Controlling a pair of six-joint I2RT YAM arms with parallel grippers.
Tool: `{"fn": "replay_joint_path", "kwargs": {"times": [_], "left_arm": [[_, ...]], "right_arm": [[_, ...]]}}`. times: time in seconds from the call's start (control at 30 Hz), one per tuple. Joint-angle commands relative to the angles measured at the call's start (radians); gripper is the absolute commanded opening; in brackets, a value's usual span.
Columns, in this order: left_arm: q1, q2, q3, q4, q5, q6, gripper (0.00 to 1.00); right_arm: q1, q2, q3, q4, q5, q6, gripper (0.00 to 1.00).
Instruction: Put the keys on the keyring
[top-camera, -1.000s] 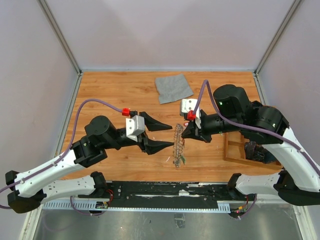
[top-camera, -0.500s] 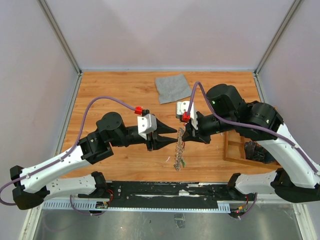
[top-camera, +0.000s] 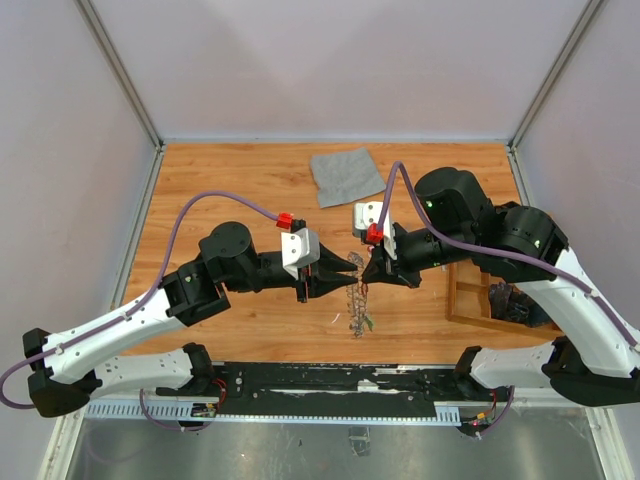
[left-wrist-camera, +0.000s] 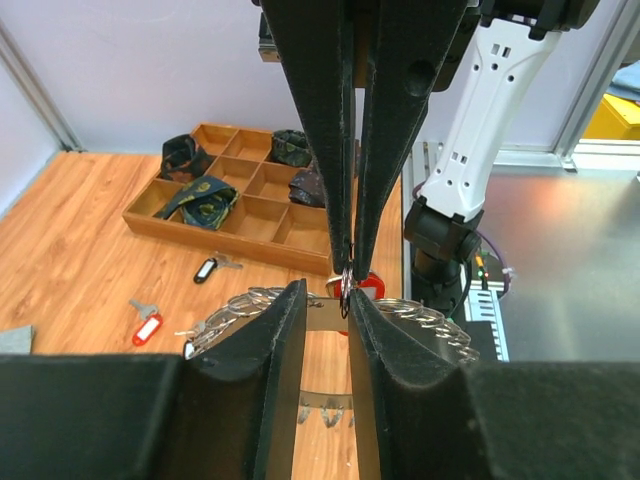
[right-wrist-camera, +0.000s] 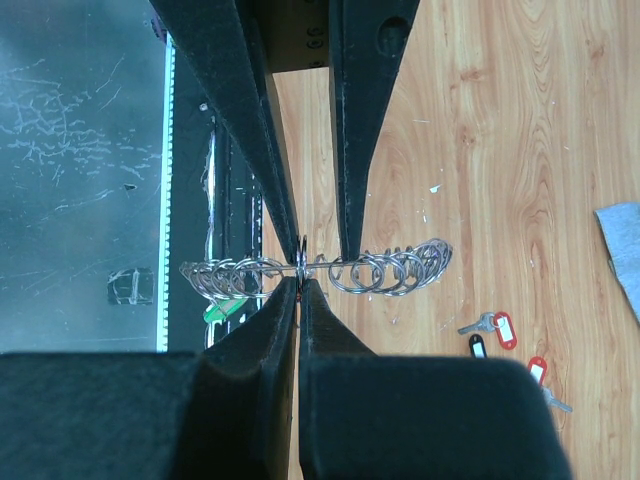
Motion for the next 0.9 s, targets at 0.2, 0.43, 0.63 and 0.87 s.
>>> {"fn": "replay_joint_path", "kwargs": {"times": [0.2, 0.43, 0.63, 0.87], "left_arm": [[-0.008, 0.003, 0.038, 0.018, 0.015, 0.006, 0.26], [-0.009, 0.000, 0.038, 0.019, 0.019, 0.004, 0.31], [-0.010, 0.000, 0.032, 0.021, 0.017, 0.004, 0.29], [-0.009, 0.000, 0.032, 0.015, 0.015, 0.005, 0.16]], "right_arm": [[0.014, -0.002, 0.005, 0.028, -0.021, -0.012, 0.01], [0.014, 0.005, 0.001, 0.027, -0.006, -0.012, 0.01], [0.015, 0.000, -0.006, 0.034, -0.006, -0.009, 0.01], [0.015, 0.005, -0.007, 0.038, -0.006, -0.006, 0.01]]}}
